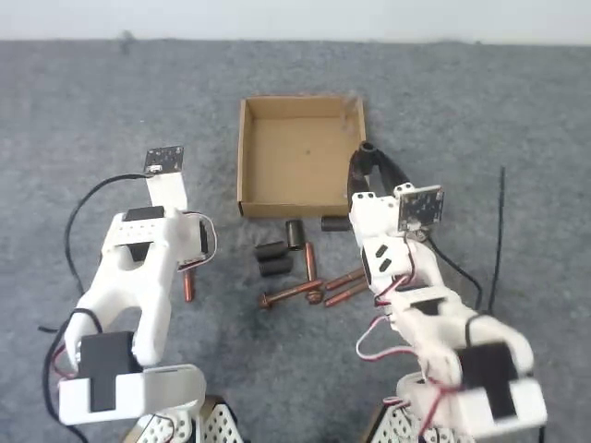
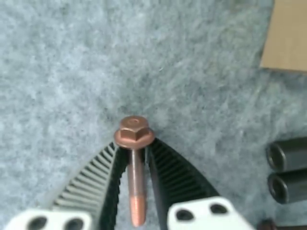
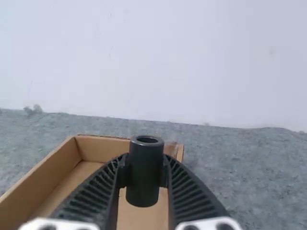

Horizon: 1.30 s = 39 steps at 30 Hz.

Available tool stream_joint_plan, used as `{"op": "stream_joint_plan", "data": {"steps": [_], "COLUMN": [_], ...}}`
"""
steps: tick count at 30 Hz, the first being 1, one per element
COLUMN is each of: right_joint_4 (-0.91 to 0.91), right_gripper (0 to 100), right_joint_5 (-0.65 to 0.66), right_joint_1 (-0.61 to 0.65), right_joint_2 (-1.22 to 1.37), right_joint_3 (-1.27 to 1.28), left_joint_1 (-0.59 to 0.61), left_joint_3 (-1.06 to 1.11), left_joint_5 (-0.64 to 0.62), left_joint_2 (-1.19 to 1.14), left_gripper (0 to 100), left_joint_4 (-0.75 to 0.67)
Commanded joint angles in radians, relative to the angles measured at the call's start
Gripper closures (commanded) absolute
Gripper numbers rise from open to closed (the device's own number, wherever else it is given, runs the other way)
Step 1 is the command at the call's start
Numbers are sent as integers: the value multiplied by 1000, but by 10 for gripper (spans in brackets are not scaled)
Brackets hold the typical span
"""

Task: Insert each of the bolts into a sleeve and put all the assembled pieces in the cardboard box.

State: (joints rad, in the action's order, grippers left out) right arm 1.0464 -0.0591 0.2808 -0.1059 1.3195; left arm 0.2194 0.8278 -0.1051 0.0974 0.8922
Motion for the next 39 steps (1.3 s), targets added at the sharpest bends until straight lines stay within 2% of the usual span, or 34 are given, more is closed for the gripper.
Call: {"op": "stream_joint_plan", "data": {"steps": [1,7,11,15,23,29,33,39], "right_joint_4": [193,355,536,650,653,648,553,542], "right_gripper": [991,991,991,991,991,991,991,992], "right_joint_5": [-3,-2,80,92,64,46,52,52], "right_joint_1": [12,25,70,128,133,252,380,395], "right_joint_2": [102,217,237,245,263,266,263,266], "right_joint_3": [-61,-6,129,270,338,338,338,338], "left_joint_1": [-8,-8,-8,-9,-9,-9,-9,-28], "left_joint_3": [-7,-5,-5,-5,-5,-5,-8,-8], "left_joint_5": [11,11,11,11,11,11,11,5], "left_joint_2": [66,66,66,66,66,66,66,68], "left_gripper": [989,989,989,989,989,989,989,988], "left_joint_4": [-20,-38,-40,-40,-40,-40,-41,-92]}}
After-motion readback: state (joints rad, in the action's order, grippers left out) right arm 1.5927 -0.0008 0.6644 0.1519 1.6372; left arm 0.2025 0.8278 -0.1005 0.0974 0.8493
